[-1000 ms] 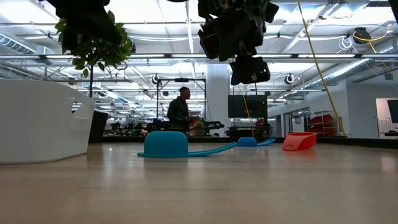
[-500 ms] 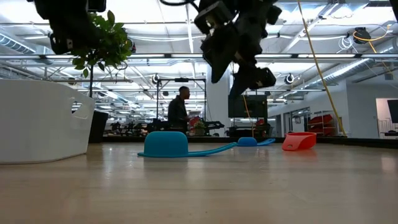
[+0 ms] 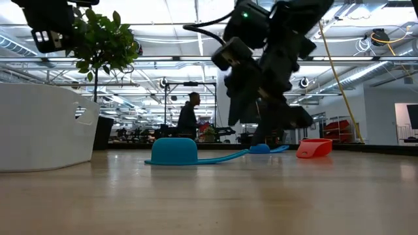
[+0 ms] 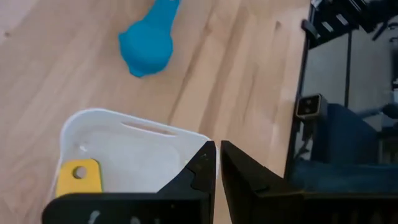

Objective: Nest measuring cups in basket
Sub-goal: Stack the light blue measuring cup on top of the yellow measuring cup in the white bin

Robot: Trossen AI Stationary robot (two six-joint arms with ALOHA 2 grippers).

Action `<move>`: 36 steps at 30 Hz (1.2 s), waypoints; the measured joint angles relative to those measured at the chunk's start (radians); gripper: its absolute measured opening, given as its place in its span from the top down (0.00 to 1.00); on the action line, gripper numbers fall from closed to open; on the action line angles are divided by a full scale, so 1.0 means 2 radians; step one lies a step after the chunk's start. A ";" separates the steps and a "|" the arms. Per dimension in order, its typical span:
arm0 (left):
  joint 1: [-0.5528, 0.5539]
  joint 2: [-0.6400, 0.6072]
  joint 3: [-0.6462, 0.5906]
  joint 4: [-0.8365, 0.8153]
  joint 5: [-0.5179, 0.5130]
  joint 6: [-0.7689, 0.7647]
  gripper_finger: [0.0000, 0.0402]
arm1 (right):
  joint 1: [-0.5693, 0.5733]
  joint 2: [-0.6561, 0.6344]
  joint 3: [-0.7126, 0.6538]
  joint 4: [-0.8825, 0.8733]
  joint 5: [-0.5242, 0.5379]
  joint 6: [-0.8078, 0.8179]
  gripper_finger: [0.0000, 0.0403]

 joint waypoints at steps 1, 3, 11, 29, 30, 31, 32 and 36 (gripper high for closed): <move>-0.005 0.000 0.000 0.000 0.000 -0.007 0.94 | 0.003 0.000 -0.013 0.018 0.007 0.010 0.48; -0.016 0.000 0.000 0.001 0.000 -0.027 0.94 | 0.010 0.000 -0.038 0.049 0.028 0.030 0.48; -0.064 0.000 0.000 0.019 -0.028 -0.063 0.94 | 0.023 -0.001 -0.091 0.147 0.064 0.076 0.48; -0.071 0.000 0.000 0.002 -0.120 -0.037 0.94 | 0.027 0.005 -0.094 0.162 0.091 0.090 0.67; -0.071 0.000 0.000 0.000 -0.126 -0.034 0.94 | 0.027 0.005 -0.094 0.161 0.090 0.089 0.70; -0.071 0.000 0.000 -0.004 -0.132 -0.032 0.94 | 0.028 0.006 -0.094 0.159 0.093 0.088 0.73; -0.071 0.000 0.000 -0.009 -0.137 -0.030 0.94 | 0.028 0.006 -0.094 0.157 0.100 0.086 0.76; -0.071 0.000 0.000 -0.034 -0.156 -0.028 0.94 | 0.029 0.007 -0.094 0.159 0.120 0.077 0.89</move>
